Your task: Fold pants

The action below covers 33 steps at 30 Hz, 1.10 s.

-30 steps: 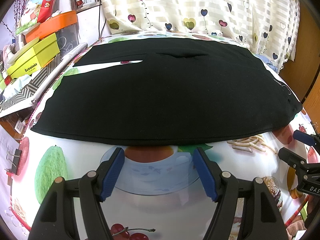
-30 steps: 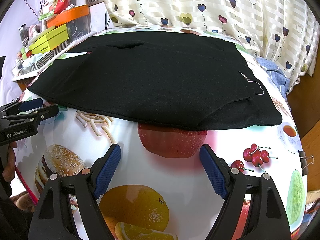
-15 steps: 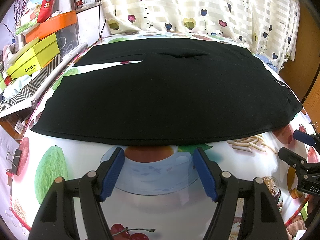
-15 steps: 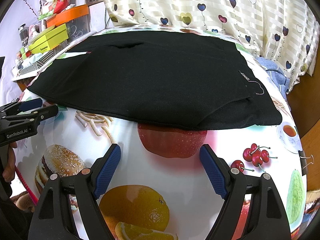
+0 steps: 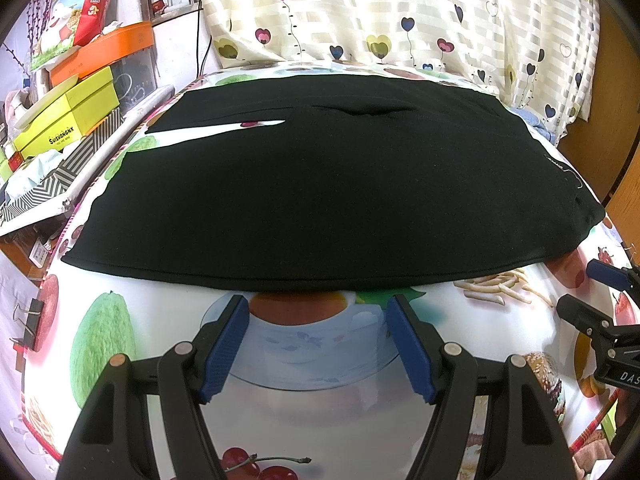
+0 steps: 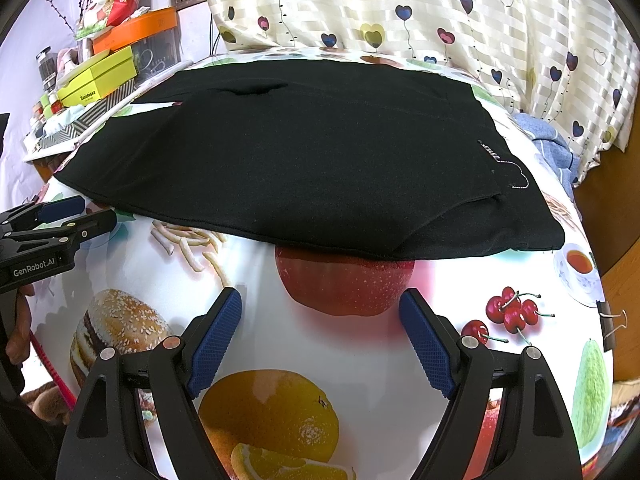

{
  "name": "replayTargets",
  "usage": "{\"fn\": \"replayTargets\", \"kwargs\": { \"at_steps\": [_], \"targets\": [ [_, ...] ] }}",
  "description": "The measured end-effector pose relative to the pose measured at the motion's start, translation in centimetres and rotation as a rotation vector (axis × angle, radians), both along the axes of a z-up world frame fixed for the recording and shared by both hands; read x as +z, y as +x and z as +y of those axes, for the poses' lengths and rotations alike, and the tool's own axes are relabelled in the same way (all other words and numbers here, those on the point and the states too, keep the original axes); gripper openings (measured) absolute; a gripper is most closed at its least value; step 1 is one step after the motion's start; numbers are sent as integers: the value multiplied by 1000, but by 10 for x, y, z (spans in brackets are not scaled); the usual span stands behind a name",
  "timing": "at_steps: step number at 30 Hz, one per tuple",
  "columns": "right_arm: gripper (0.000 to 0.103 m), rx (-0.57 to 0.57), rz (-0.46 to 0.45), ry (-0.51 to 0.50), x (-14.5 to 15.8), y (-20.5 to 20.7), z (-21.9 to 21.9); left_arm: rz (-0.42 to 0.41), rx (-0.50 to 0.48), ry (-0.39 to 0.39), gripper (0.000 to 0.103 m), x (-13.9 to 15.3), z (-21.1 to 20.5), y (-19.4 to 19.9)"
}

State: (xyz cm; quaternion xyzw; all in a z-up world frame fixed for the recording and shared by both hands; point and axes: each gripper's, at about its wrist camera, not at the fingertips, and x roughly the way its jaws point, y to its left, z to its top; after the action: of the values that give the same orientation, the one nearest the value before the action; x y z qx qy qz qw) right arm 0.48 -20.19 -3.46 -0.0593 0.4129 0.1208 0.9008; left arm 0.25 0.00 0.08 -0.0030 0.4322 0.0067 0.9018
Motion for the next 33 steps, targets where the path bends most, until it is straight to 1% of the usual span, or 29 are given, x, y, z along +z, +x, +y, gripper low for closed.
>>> {"fn": "replayTargets", "kwargs": {
  "at_steps": [14, 17, 23, 33],
  "targets": [
    [81, 0, 4, -1, 0, 2, 0, 0, 0, 0, 74, 0, 0, 0],
    [81, 2, 8, -2, -8, 2, -3, -1, 0, 0, 74, 0, 0, 0],
    [81, 1, 10, -1, 0, 3, 0, -1, -1, 1, 74, -3, 2, -1],
    [81, 8, 12, 0, -2, 4, 0, 12, -3, 3, 74, -3, 2, -1]
  ]
}}
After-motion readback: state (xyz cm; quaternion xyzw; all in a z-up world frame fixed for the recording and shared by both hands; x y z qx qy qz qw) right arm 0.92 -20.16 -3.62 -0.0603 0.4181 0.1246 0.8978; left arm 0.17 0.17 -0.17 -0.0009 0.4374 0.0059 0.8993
